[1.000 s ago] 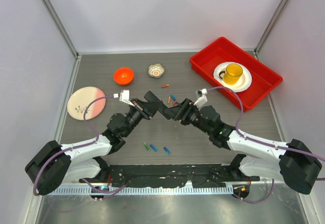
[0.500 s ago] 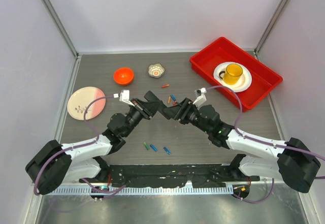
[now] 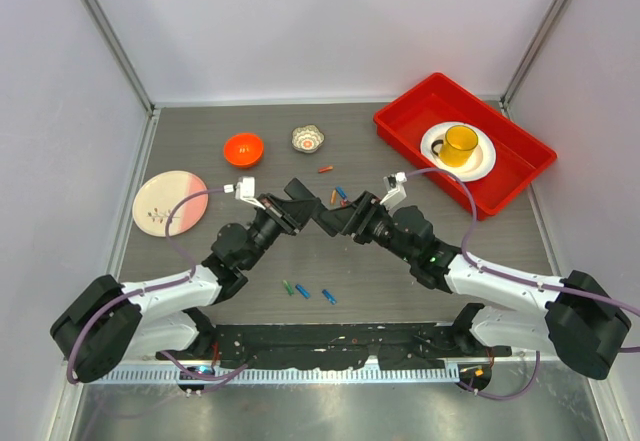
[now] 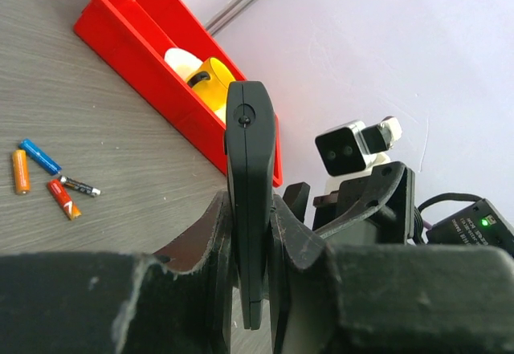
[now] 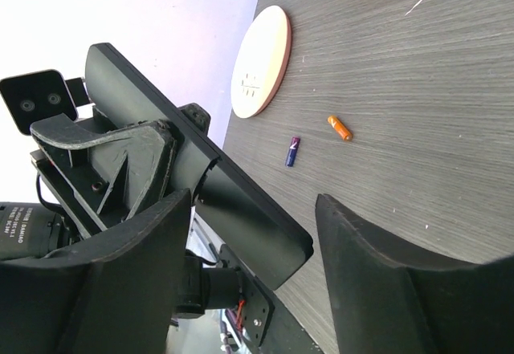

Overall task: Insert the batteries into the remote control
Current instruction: Remove the battery cover from the remote control.

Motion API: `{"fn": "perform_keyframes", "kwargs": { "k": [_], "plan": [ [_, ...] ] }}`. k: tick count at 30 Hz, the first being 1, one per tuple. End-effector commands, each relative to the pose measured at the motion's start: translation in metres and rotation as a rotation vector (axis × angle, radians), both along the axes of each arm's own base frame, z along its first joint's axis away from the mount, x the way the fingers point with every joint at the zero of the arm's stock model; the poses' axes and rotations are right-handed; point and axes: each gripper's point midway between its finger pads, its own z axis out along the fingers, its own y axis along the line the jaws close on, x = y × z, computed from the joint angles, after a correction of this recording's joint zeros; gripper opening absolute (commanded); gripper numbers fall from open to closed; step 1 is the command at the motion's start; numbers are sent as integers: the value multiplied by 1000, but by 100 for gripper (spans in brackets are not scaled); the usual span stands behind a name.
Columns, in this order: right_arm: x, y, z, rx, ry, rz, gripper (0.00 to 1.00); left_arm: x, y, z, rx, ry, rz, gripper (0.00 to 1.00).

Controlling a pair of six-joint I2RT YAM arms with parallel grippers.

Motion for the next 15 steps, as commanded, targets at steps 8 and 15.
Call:
{"fn": "perform_keyframes", "kwargs": {
  "k": [8,15],
  "plan": [
    [8,-8,42,16,-82,-24,82,-1,0,11,-45,-29,-3,0],
    [4,-38,35,-344,-168,-11,89,1,-1,8,-42,26,-7,0]
  ]
}}
